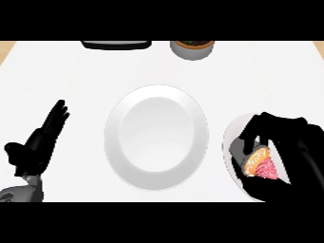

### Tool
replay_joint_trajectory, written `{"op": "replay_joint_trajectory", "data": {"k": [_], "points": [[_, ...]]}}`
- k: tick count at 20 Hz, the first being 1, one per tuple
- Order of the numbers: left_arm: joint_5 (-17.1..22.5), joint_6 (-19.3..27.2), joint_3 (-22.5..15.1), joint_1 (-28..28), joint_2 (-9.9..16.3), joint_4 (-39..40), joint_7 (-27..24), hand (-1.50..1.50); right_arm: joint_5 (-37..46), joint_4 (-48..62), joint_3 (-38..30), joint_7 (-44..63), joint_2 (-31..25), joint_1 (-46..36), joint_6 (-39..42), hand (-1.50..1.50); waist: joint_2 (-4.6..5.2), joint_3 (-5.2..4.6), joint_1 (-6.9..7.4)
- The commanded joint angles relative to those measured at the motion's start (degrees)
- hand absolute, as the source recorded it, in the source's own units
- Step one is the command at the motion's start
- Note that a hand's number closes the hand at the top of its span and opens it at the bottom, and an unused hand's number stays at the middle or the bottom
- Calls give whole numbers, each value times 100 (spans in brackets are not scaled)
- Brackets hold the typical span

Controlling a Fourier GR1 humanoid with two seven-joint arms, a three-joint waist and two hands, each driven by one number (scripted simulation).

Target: Pick the cupcake from the plate and place it in the plate

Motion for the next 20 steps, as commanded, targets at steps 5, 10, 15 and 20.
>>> {"op": "replay_joint_trajectory", "data": {"k": [5,10,15,20], "points": [[-50,-35,101,-320,12,430,-261,0,606,1858,814,374,1353,-1418,-250,150,13,0,5],[-25,-126,118,-56,12,327,-167,0,605,2930,1037,336,1471,-1728,-969,150,4,4,-2],[4,-308,174,66,174,269,-354,0,98,3963,1547,739,1481,-2006,-2586,150,13,5,65],[-119,2,-34,65,-156,-87,-38,0,-325,5035,2161,1455,1484,-2547,-3932,-150,10,6,99]]}}
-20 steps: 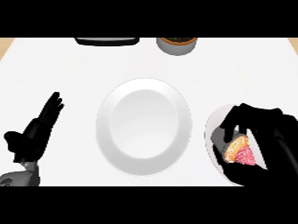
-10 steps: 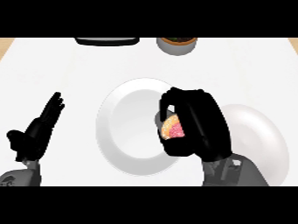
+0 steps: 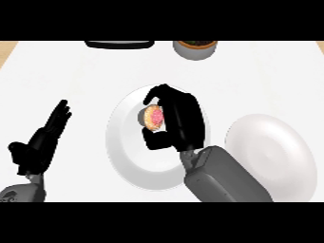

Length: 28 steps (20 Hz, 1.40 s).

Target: Pick the cupcake from the plate and place it in the plate

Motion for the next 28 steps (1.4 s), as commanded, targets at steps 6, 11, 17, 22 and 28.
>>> {"op": "replay_joint_trajectory", "data": {"k": [6,11,17,22,28], "points": [[-102,110,-47,61,-60,-313,236,0,-1287,1453,596,365,19,-730,-1552,-150,-2,1,-2],[89,-65,160,30,97,-185,159,0,-1693,641,-210,-634,-3,-86,-2185,-150,-8,4,-132],[-6,61,163,26,34,-40,135,0,-3143,-371,-823,-1788,-318,926,-2041,-150,-6,8,-176],[-79,146,-5,213,-113,-413,333,0,-4536,-554,-1857,-3364,-1080,1736,-1031,-150,-5,13,-139],[136,-140,253,66,160,-323,291,0,-5190,-540,-2398,-4561,-1664,2609,334,-150,-20,5,-136]]}}
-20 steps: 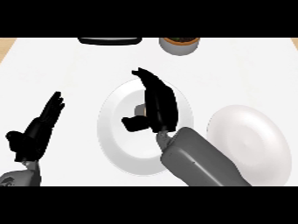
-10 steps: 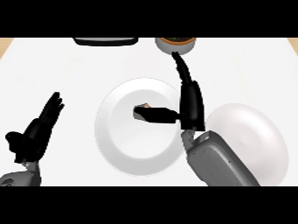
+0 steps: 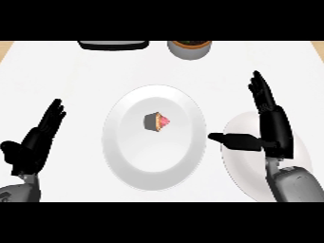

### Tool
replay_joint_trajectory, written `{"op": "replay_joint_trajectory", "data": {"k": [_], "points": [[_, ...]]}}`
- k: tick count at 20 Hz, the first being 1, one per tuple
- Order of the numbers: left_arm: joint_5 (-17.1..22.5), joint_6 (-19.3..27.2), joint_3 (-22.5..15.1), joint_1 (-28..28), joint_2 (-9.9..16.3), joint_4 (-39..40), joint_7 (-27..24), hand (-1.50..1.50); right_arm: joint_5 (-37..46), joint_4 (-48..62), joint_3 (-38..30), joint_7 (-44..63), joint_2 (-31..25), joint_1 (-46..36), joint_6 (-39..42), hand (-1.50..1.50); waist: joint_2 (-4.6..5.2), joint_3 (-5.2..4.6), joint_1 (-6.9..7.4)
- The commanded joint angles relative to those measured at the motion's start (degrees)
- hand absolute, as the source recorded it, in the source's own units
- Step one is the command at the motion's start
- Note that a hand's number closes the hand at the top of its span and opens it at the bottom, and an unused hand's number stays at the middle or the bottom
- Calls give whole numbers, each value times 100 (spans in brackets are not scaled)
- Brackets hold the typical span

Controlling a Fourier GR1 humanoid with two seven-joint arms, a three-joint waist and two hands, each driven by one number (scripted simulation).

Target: Pick the cupcake from the plate and place it in the plate

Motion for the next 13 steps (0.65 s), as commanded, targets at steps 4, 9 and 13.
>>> {"op": "replay_joint_trajectory", "data": {"k": [4,9,13], "points": [[-82,114,-116,32,-206,-137,111,0,-578,616,-843,-1298,-567,477,1407,-150,-5,-4,28],[20,-98,151,-230,56,284,37,0,-395,1328,-1130,-1858,-651,387,1833,-150,-2,-5,22],[-54,-174,44,62,20,-12,-111,0,-102,2277,-1411,-2547,-491,0,1914,-150,-1,-4,52]]}}
